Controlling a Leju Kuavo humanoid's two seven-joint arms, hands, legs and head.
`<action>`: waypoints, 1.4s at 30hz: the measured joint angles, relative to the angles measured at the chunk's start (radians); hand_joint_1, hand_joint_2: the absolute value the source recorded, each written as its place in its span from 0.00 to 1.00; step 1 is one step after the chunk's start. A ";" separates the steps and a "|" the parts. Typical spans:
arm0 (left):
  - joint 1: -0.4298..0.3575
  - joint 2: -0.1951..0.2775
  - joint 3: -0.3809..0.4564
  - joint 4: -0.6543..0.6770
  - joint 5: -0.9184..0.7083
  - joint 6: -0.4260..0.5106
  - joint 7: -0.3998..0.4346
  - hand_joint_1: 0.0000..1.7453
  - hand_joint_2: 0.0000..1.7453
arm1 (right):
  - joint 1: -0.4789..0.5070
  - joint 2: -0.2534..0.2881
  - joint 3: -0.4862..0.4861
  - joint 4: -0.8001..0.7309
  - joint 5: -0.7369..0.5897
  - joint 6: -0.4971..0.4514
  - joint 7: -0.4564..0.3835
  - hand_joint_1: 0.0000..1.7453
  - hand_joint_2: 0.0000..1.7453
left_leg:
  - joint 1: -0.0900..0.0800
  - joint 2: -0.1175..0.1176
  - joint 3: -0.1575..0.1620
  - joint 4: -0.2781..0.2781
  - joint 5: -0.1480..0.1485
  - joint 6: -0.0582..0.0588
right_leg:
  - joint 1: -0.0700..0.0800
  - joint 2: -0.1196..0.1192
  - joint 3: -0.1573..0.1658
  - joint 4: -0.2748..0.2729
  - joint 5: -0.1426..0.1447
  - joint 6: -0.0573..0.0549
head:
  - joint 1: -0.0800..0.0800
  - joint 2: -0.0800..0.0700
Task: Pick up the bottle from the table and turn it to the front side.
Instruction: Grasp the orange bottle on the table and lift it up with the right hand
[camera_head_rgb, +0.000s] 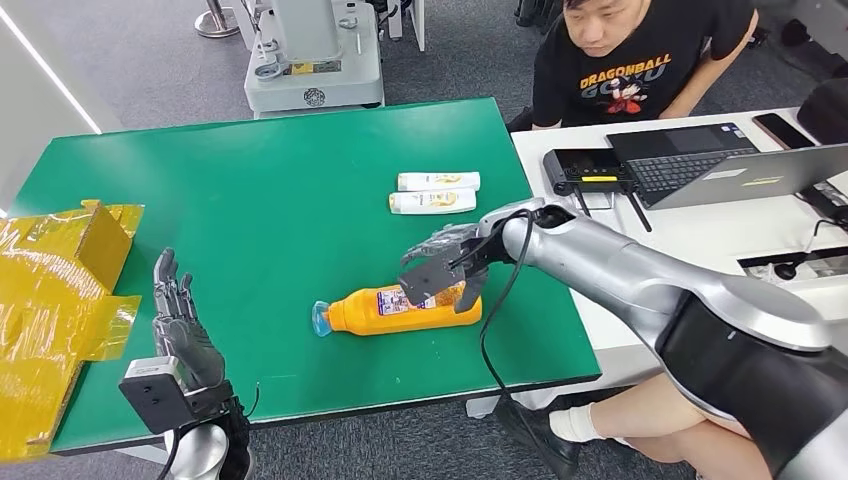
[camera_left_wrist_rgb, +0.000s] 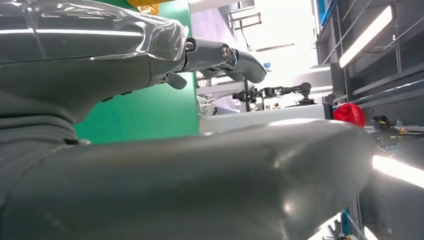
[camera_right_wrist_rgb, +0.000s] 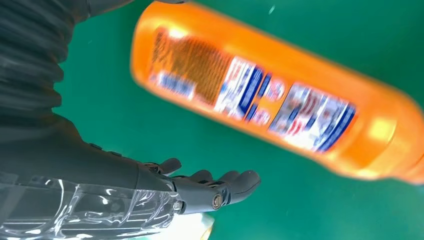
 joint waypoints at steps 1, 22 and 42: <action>-0.001 0.000 0.000 0.001 0.002 0.001 0.000 0.00 0.00 | 0.010 0.000 0.006 0.004 -0.004 -0.008 -0.005 0.00 1.00 | 0.000 0.000 0.000 0.000 0.000 0.000 | 0.000 0.000 0.000 0.000 0.000 0.000 | 0.000 0.000; -0.017 0.000 -0.001 0.024 0.009 0.004 0.000 0.00 0.00 | 0.084 -0.006 0.043 0.034 -0.007 -0.072 -0.046 0.00 1.00 | 0.000 0.001 0.000 0.000 0.000 0.000 | 0.000 0.001 0.000 0.000 0.000 0.000 | 0.000 0.000; 0.009 0.001 0.000 0.024 -0.019 0.012 0.000 0.00 0.00 | 0.021 0.090 0.071 0.091 0.088 -0.213 -0.019 0.00 1.00 | 0.000 0.000 0.000 0.000 0.000 0.000 | 0.000 0.000 0.000 0.000 0.000 0.000 | 0.000 0.000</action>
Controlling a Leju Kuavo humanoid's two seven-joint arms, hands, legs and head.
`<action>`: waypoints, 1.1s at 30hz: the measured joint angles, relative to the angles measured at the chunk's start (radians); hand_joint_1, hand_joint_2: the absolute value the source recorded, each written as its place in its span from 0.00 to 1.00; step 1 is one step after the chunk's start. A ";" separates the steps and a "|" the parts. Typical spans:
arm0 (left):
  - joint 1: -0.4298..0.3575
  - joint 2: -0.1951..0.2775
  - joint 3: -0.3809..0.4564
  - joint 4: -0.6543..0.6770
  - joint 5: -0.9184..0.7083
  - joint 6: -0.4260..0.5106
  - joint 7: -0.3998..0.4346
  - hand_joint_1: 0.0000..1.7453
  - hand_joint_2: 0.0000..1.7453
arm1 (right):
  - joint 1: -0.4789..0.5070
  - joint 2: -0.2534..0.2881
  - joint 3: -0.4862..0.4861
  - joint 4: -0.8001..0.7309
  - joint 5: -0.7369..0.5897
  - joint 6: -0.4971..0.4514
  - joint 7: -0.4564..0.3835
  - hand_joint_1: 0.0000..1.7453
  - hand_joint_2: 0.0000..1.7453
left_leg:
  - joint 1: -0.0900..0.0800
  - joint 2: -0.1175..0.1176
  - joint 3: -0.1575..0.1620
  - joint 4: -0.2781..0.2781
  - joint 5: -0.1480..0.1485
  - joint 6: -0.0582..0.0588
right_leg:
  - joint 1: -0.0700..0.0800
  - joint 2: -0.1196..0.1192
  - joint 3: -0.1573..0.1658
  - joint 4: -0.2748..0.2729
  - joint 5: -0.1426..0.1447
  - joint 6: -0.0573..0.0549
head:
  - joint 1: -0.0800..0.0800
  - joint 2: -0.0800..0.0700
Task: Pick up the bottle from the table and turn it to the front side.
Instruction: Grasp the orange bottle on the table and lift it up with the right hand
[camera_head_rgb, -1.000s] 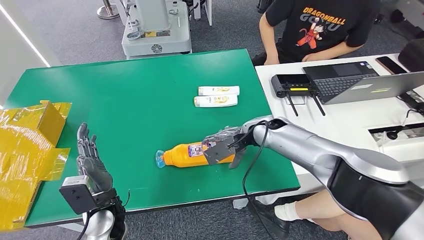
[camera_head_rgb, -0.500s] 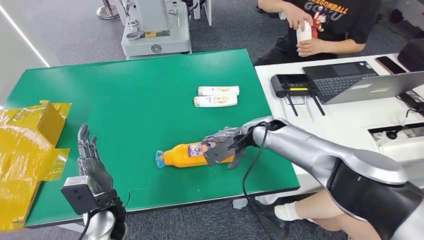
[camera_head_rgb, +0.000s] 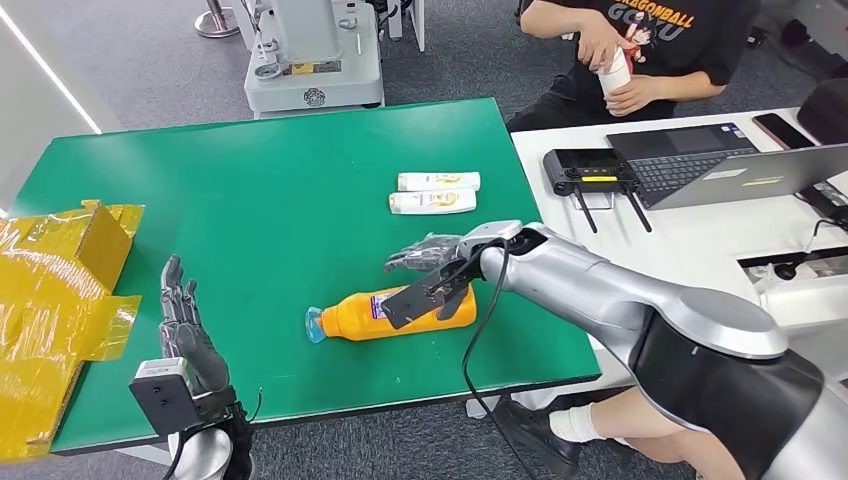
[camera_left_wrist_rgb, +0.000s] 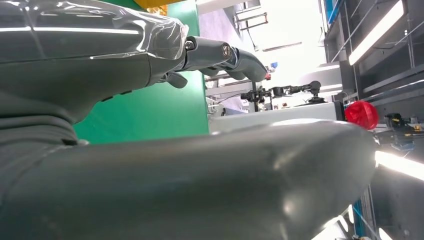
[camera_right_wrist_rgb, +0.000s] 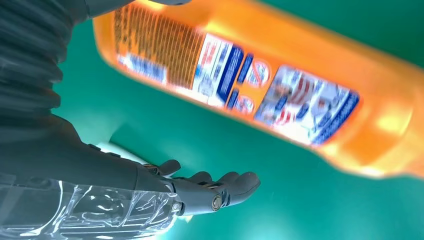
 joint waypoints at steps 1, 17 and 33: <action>0.000 0.000 0.000 0.000 -0.001 -0.001 0.000 0.00 0.00 | -0.005 0.001 0.000 0.002 0.000 -0.007 0.002 0.00 1.00 | 0.000 0.000 0.000 0.000 0.000 0.000 | 0.000 0.000 0.000 0.000 0.000 0.000 | 0.000 0.000; 0.006 0.000 0.000 0.000 -0.002 -0.002 0.000 0.00 0.00 | -0.030 0.013 0.000 0.032 0.052 -0.003 0.004 0.00 1.00 | 0.000 0.000 0.000 0.000 0.000 0.000 | 0.000 0.000 0.000 0.000 0.000 0.000 | 0.000 0.000; -0.040 0.010 -0.008 0.032 0.052 0.016 0.000 0.00 0.00 | 0.084 0.054 -0.002 0.117 0.031 -0.027 -0.005 0.00 1.00 | 0.000 0.000 0.000 0.000 0.000 0.000 | 0.000 0.000 0.000 0.000 0.000 0.000 | 0.000 0.000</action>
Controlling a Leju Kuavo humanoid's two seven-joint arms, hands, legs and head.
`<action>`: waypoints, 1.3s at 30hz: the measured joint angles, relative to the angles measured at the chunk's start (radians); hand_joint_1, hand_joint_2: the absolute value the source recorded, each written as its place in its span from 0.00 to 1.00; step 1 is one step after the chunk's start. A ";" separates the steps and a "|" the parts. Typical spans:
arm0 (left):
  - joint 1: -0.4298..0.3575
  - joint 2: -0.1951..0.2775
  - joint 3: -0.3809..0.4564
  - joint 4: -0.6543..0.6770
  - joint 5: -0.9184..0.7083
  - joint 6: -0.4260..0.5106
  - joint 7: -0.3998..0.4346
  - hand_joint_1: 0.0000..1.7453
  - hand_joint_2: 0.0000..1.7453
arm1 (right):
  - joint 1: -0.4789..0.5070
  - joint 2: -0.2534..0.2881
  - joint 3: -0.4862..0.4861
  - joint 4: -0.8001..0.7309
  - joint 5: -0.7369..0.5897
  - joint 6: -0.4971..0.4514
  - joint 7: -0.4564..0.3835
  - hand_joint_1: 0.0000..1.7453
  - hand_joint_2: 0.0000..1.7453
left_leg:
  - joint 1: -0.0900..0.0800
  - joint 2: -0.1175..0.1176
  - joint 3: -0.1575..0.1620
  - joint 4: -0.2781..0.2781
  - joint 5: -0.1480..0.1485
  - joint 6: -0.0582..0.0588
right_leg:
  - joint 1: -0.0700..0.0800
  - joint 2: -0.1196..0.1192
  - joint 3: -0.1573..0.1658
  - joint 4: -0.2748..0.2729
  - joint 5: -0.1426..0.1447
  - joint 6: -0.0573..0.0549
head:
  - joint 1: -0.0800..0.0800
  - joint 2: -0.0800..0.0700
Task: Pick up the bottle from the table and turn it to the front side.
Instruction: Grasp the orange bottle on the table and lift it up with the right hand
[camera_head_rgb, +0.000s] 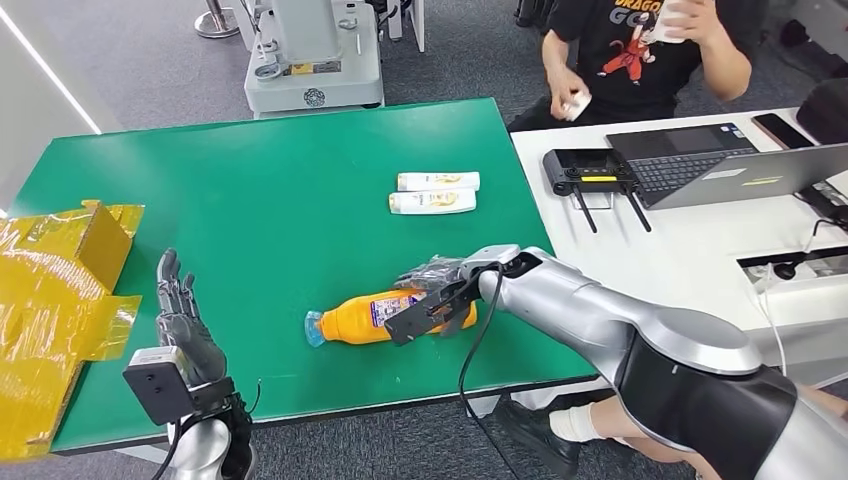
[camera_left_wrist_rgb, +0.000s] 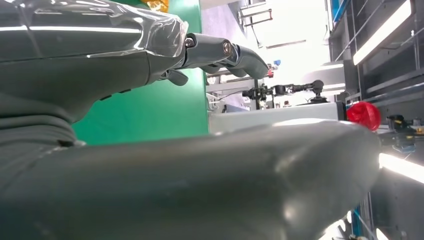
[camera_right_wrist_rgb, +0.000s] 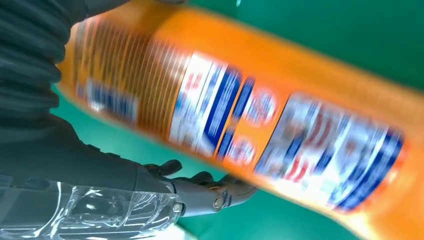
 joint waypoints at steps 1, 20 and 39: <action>-0.002 0.001 -0.002 0.004 0.005 -0.003 0.000 0.00 0.00 | 0.006 0.000 -0.002 0.003 -0.001 -0.002 -0.002 0.00 1.00 | 0.000 0.000 0.000 0.000 0.000 0.000 | 0.000 0.000 0.000 0.000 0.000 0.000 | 0.000 0.000; -0.011 0.007 -0.029 0.043 0.002 -0.008 0.000 0.00 0.00 | 0.067 -0.010 -0.047 0.008 0.021 -0.062 -0.027 0.75 1.00 | 0.000 0.000 0.000 0.000 0.000 0.000 | 0.000 0.000 0.000 0.000 0.000 0.000 | 0.000 0.000; -0.009 0.006 -0.029 0.049 -0.028 -0.007 0.000 0.00 0.00 | 0.148 0.043 -0.134 0.007 0.021 -0.287 -0.068 1.00 1.00 | 0.000 0.001 0.000 0.000 0.000 0.000 | 0.000 0.001 0.000 0.000 0.000 0.000 | 0.000 0.000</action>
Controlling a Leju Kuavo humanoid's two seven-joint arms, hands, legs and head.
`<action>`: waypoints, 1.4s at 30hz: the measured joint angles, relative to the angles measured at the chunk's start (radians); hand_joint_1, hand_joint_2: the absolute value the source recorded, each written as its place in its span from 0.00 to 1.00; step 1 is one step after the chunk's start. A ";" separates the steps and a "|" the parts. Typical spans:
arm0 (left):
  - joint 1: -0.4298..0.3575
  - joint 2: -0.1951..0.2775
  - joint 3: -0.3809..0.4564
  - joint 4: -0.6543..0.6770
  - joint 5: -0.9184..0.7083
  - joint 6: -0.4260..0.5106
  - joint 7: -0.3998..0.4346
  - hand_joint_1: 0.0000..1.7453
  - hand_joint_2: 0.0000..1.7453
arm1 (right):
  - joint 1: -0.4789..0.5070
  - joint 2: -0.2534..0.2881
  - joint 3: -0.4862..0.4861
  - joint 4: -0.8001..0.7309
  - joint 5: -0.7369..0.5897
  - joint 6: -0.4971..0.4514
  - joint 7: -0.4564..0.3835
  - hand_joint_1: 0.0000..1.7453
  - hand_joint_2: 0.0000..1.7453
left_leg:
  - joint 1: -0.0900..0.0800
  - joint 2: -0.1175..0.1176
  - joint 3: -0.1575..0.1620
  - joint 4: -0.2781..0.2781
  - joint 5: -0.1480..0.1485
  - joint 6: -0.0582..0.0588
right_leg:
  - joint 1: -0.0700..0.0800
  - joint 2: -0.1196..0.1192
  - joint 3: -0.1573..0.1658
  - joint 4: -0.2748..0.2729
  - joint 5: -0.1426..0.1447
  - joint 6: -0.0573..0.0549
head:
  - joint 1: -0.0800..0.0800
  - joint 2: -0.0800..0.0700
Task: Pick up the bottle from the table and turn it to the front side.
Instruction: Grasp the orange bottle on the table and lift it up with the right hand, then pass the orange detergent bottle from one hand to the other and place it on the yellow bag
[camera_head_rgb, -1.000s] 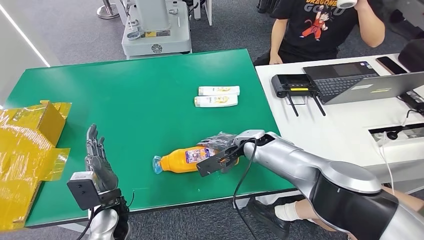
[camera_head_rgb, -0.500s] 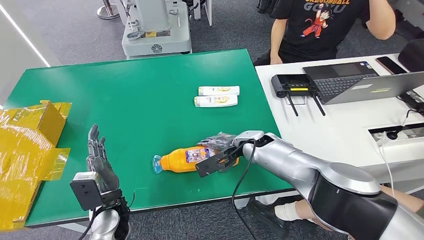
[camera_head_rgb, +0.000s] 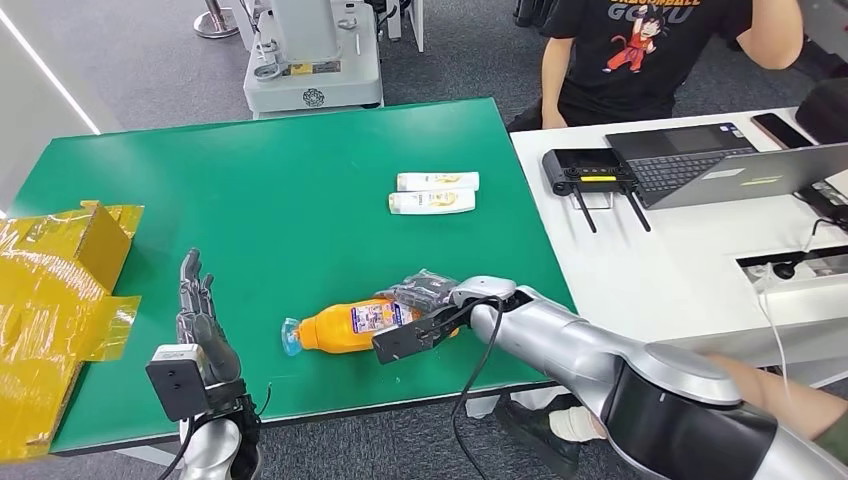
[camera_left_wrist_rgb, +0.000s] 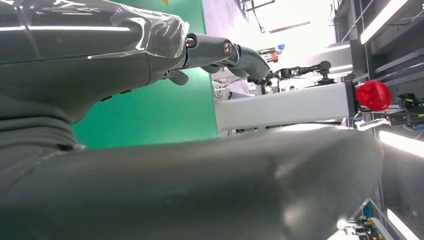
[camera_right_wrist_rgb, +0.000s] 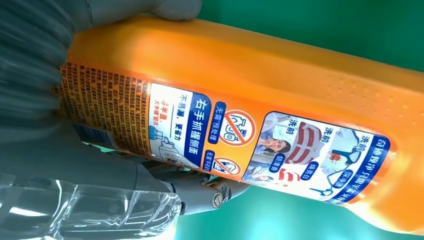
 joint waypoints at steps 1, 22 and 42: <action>0.002 0.000 0.000 0.000 -0.002 0.000 0.000 0.00 0.00 | 0.010 0.000 -0.011 -0.003 -0.010 -0.033 -0.013 1.00 1.00 | 0.000 0.000 0.000 0.000 0.000 0.000 | 0.000 0.000 0.000 0.000 0.000 0.000 | 0.000 0.000; 0.030 -0.003 0.063 -0.040 -0.089 0.036 0.010 0.00 0.00 | 0.246 0.049 -0.414 -0.261 0.027 -0.411 -0.187 1.00 1.00 | 0.000 -0.003 -0.003 0.000 0.000 0.000 | 0.000 -0.003 -0.002 0.000 -0.001 0.000 | 0.000 0.000; -0.073 -0.032 -0.050 -0.033 -0.107 -0.165 0.110 0.00 0.00 | 0.475 0.097 -0.688 -0.461 0.016 -0.482 -0.278 1.00 1.00 | 0.000 -0.003 -0.004 0.000 0.000 0.000 | 0.000 -0.002 -0.003 0.000 -0.001 0.000 | 0.000 0.000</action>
